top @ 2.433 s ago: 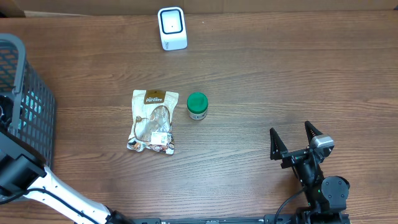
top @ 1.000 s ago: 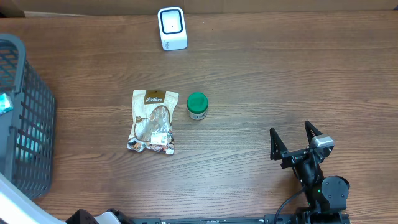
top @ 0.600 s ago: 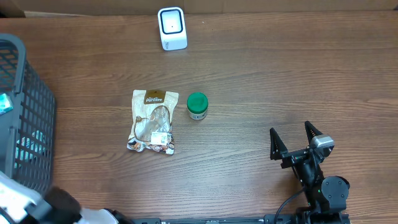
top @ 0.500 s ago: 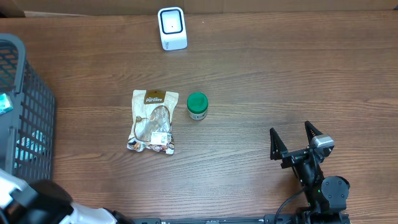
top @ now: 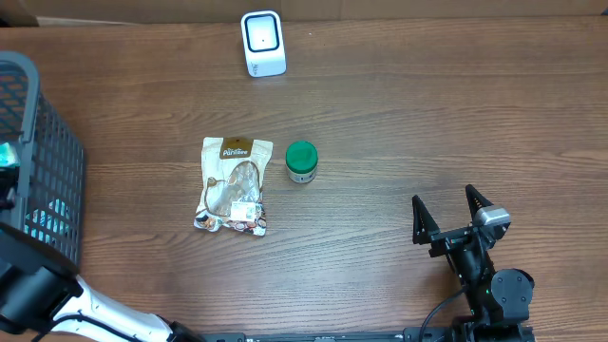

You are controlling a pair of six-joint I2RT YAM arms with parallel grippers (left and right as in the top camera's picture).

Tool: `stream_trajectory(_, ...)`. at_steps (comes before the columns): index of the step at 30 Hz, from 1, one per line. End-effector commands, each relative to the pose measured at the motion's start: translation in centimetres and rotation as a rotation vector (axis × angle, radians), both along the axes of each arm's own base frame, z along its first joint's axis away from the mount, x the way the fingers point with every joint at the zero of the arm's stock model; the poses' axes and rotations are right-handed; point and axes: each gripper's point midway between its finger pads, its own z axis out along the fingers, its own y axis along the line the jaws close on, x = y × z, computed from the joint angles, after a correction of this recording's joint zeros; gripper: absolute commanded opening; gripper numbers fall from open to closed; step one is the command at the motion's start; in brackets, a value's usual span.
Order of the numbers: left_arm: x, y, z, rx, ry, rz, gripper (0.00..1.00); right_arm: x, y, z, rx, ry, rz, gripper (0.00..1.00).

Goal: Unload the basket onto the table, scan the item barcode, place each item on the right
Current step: 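Grasp the mint-green toilet tissue pack in the basket with the left gripper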

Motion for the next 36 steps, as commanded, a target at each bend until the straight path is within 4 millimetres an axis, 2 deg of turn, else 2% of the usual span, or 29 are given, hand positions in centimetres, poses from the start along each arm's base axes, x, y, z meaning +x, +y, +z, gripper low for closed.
stream_trajectory(1,-1.1,-0.3,-3.1,-0.02,0.045,0.078,0.86,0.0,0.1,-0.2,-0.001,-0.003,0.006,1.0)
stream_trajectory(2,-1.1,-0.4,-4.3,-0.018,0.044,0.085,0.87,0.0,0.1,-0.2,-0.001,-0.003,0.006,1.0)
stream_trajectory(6,-1.2,-0.6,-7.1,-0.007,0.033,0.085,0.89,0.0,0.1,-0.2,0.0,-0.003,0.006,1.0)
stream_trajectory(10,-1.2,-0.8,-9.3,0.011,0.017,0.079,0.87,0.0,0.1,-0.2,0.0,-0.003,0.006,1.0)
stream_trajectory(11,-1.2,-0.9,-9.7,0.014,0.015,0.079,0.84,0.0,0.1,-0.2,-0.001,-0.003,0.006,1.0)
stream_trajectory(13,-1.3,-1.0,-10.3,0.017,0.012,0.079,0.72,0.0,0.1,-0.2,-0.001,-0.003,0.006,1.0)
stream_trajectory(14,-1.3,-1.0,-10.5,0.02,0.009,0.078,0.62,0.0,0.1,-0.2,-0.001,-0.003,0.006,1.0)
stream_trajectory(17,-1.2,-0.8,-10.5,0.027,0.008,0.078,0.41,0.0,0.1,-0.2,-0.001,-0.003,0.006,1.0)
stream_trajectory(20,-1.1,-0.7,-10.3,0.032,0.003,0.079,0.35,0.0,0.1,-0.2,-0.001,-0.003,0.006,1.0)
stream_trajectory(21,-1.1,-0.6,-10.2,0.034,0.002,0.078,0.29,0.0,0.1,-0.2,-0.001,-0.003,0.006,1.0)
stream_trajectory(23,-1.0,-0.5,-10.0,0.035,0.0,0.076,0.06,0.0,0.1,-0.2,-0.001,-0.003,0.006,1.0)
stream_trajectory(24,-0.8,-0.5,-9.8,0.031,-0.006,0.07,0.04,0.0,0.1,-0.2,-0.001,-0.003,0.006,1.0)
stream_trajectory(28,-0.2,-0.3,-8.6,0.024,-0.023,0.064,0.04,0.0,0.1,-0.2,-0.001,-0.003,0.006,1.0)
stream_trajectory(31,0.8,0.1,-6.5,0.027,-0.055,0.013,0.04,0.0,0.1,-0.2,-0.001,-0.003,0.006,1.0)
stream_trajectory(33,1.6,0.6,-4.4,0.032,-0.084,-0.015,0.04,0.0,0.1,-0.2,-0.001,-0.003,0.006,1.0)
stream_trajectory(36,2.8,1.3,-0.3,0.064,-0.138,-0.051,0.04,0.0,0.1,-0.2,-0.001,-0.003,0.006,1.0)
